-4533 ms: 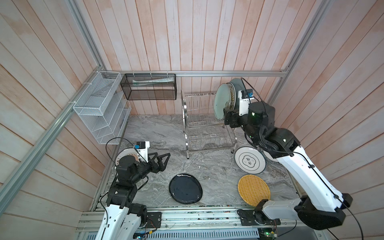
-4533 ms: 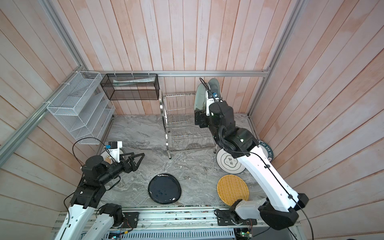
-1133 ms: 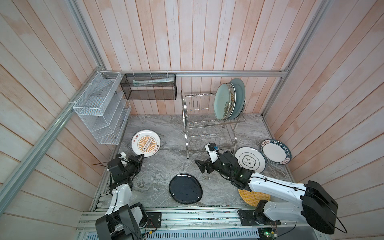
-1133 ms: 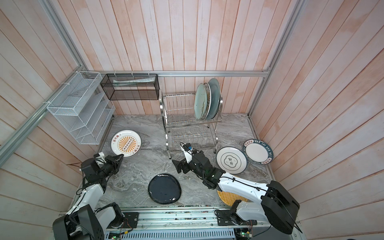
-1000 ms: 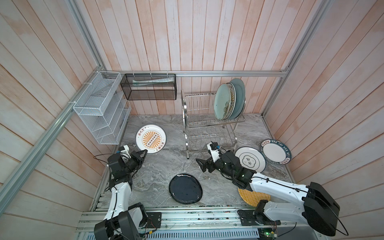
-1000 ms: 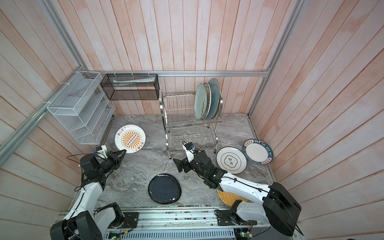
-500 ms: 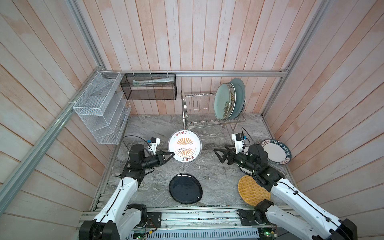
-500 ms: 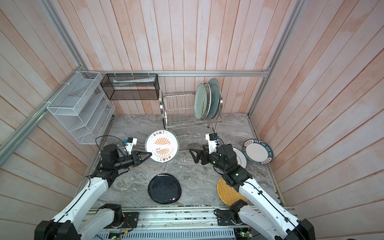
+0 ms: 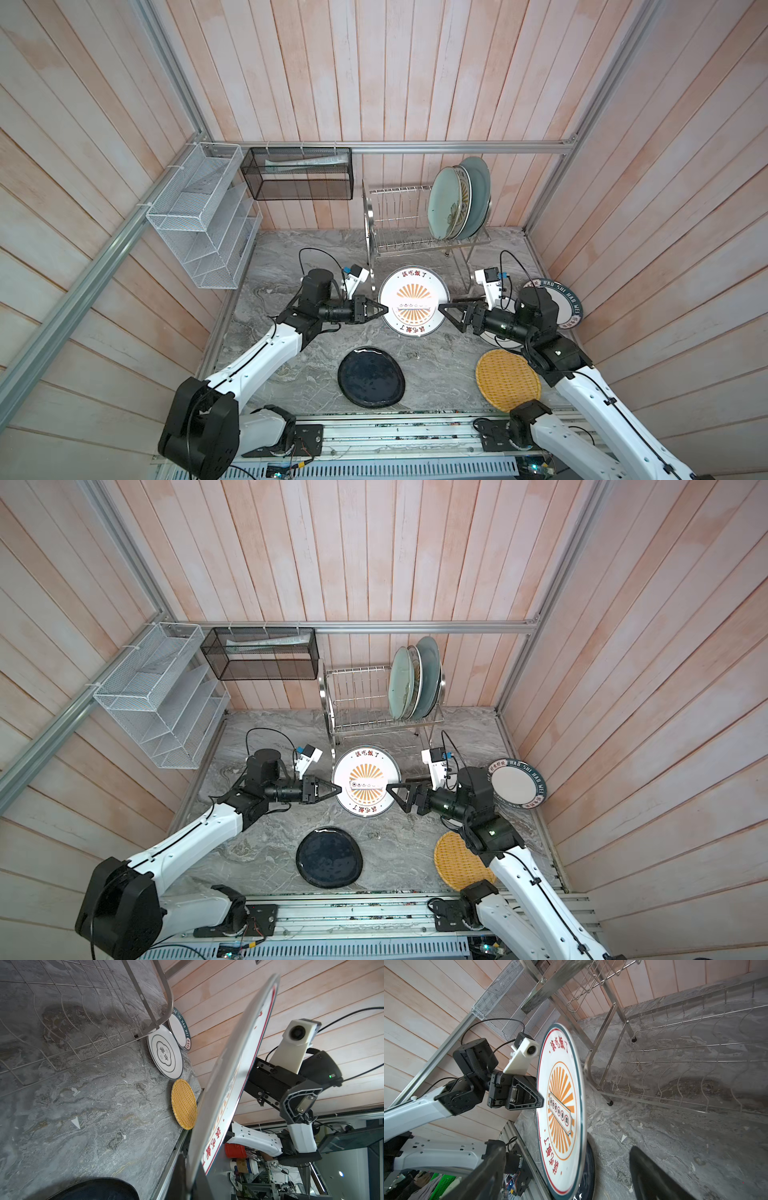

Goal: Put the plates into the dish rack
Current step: 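Raise the sunburst plate toward the right gripper while the right gripper grasps its rim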

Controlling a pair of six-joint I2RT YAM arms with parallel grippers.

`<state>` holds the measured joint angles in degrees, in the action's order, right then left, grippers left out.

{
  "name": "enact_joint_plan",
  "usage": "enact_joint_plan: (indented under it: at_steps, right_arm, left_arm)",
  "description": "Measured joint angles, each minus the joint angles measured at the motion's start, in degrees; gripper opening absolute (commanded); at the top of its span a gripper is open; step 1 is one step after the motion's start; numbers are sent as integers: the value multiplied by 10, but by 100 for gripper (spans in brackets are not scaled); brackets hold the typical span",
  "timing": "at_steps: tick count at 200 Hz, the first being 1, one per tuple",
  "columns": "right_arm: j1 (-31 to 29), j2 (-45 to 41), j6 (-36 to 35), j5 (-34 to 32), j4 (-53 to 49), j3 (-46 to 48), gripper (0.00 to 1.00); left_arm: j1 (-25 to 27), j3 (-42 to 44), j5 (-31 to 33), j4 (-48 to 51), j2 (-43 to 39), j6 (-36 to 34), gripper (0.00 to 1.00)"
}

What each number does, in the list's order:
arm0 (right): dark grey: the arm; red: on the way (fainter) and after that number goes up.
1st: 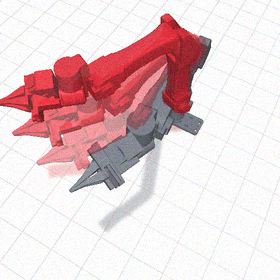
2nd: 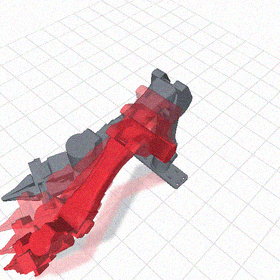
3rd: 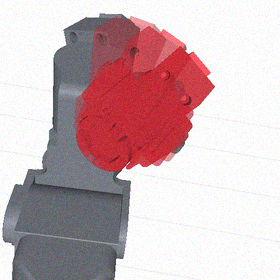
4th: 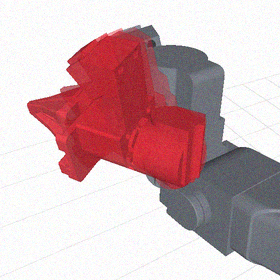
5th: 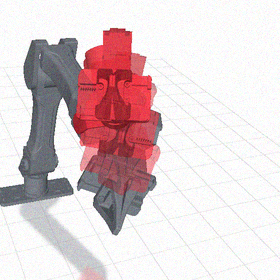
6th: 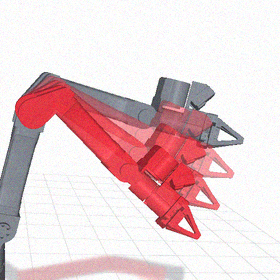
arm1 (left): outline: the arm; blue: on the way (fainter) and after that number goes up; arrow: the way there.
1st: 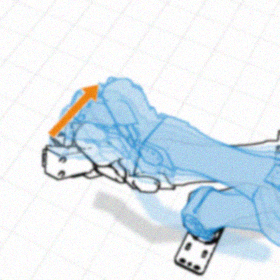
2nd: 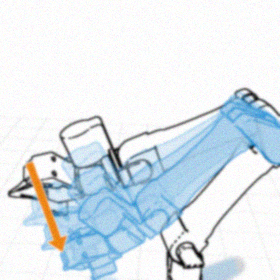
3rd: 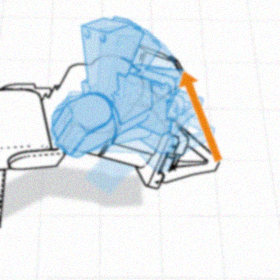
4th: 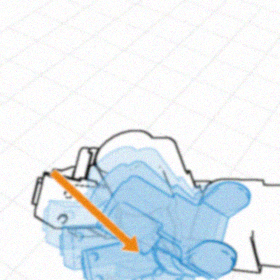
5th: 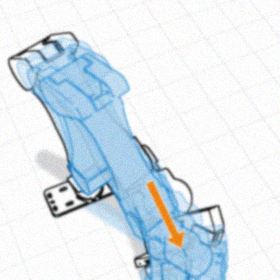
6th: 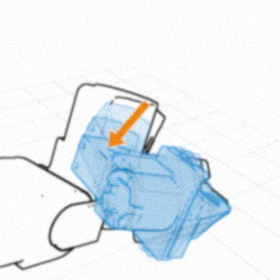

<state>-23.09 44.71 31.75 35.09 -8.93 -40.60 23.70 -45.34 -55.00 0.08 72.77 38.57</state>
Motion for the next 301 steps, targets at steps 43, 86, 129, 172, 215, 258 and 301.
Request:
enact_joint_plan:
  at_steps: [43, 86, 129, 172, 215, 258, 301]
  right_arm:
    - [0, 17, 17, 8, -1, -1, 56]
    - [0, 27, 26, 1, -1, -1, 40]
    - [-2, 34, 37, -9, 0, -1, 20]
    - [-5, 34, 55, -38, 9, 13, 0]
    - [-32, 33, 86, -82, 25, 31, 0]
    - [-80, 13, 129, -135, 29, 34, 0]
    - [-84, -16, 142, -182, -3, 23, 0]
  left_arm:
    - [6, -1, -7, 2, 17, -1, 0]
    - [7, -1, -17, 1, 17, -9, 0]
    - [7, -1, -19, 1, 26, -14, 0]
    - [7, -1, -23, 0, 26, -15, 0]
    - [4, -1, -13, 19, 17, -15, 6]
    - [5, -1, -20, 12, -11, -27, 59]
    - [-7, 0, -14, 7, -60, -31, 100]
